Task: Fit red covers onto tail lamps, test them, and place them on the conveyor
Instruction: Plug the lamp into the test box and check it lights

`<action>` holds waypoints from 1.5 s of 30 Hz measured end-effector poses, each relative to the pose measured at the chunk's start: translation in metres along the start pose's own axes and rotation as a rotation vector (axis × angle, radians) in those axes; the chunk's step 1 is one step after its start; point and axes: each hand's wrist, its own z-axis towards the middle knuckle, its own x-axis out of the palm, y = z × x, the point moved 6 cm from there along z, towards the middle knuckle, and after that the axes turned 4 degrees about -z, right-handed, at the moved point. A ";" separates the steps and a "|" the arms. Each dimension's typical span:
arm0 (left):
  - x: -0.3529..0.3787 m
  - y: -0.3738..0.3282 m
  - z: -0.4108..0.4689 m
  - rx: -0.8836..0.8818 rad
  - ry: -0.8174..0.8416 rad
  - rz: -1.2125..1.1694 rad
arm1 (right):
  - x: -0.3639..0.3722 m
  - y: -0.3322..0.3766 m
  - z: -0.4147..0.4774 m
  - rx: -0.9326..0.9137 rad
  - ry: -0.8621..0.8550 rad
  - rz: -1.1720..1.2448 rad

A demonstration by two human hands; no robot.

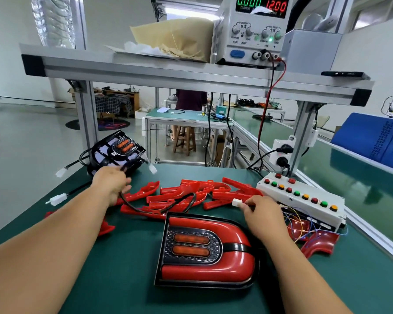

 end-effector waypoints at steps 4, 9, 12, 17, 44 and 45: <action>0.018 -0.040 -0.014 -0.049 0.210 -0.294 | 0.001 0.002 -0.002 -0.015 -0.016 0.072; 0.030 -0.091 -0.048 0.250 0.308 -0.076 | -0.002 0.002 -0.005 0.015 -0.064 0.249; 0.041 -0.104 -0.084 0.566 0.407 0.164 | -0.005 0.002 -0.007 0.110 -0.097 0.582; 0.065 -0.060 -0.130 0.746 0.732 0.796 | -0.015 0.020 -0.016 0.156 -0.041 1.313; 0.115 -0.033 -0.169 0.923 0.266 1.000 | 0.000 0.043 -0.022 0.008 0.222 1.249; 0.112 -0.034 -0.166 0.906 0.245 0.990 | -0.001 0.041 -0.021 0.011 0.203 1.232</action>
